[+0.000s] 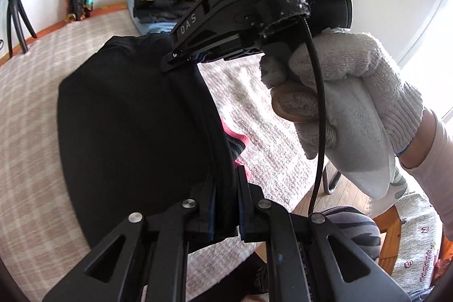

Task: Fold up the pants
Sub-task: 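Lift the held end with both tools and fold the trousers over again, then open both tools and release the folded trousers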

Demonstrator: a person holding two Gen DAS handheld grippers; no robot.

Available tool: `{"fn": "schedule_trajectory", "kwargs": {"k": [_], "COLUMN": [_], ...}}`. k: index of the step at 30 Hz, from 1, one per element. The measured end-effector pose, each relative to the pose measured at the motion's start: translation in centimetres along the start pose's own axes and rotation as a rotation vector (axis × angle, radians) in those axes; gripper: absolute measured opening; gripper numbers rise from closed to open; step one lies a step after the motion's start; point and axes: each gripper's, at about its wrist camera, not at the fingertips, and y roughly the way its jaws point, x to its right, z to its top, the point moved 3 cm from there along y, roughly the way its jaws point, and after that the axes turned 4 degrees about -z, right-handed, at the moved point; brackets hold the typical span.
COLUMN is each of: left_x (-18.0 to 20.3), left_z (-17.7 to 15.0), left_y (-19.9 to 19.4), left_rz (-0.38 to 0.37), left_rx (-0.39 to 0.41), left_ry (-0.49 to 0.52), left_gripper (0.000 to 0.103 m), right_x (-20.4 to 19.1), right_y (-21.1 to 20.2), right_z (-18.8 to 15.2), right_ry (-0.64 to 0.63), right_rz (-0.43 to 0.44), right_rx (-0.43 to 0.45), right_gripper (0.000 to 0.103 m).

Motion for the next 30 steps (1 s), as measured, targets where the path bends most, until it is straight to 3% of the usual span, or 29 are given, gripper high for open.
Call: {"fn": "schedule_trajectory", "kwargs": {"k": [10,17,18,20,24,27,30], "left_x": [1.2,2.8,3.0,2.9,1.0,-0.9,-2.6], "left_z": [0.8,0.1,-0.2,-0.7,-1.6,-2.0,-2.5], "left_y": [1.6,0.8,0.3,-0.7,-3.4,-5.5,-6.9], "left_rz": [0.006,-0.063,-0.076,-0.085,-0.059,-0.018,0.056], "left_rx": [-0.015,-0.027,-0.028,-0.023,0.005,0.029,0.053], "left_ry": [-0.008,0.017,0.019,0.006,-0.027,-0.053,-0.057], "left_gripper": [0.012,0.016,0.016,0.020,0.020,0.020,0.020], "right_x": [0.9,1.0,1.0,1.0,0.8,0.2,-1.9], "right_y": [1.6,2.0,2.0,1.6,-1.3,-3.9,-5.7], "right_z": [0.7,0.8,0.8,1.0,0.4,-0.7,-2.8], "right_ry": [-0.027,-0.050,-0.057,-0.069,-0.135,-0.146,-0.255], "right_rz": [-0.019,-0.027,-0.032,-0.042,-0.136,-0.096,-0.009], "right_rx": [-0.005,0.005,0.007,0.008,0.080,0.126,0.132], "right_gripper": [0.005,0.005,0.006,0.020,0.024,0.025,0.025]}}
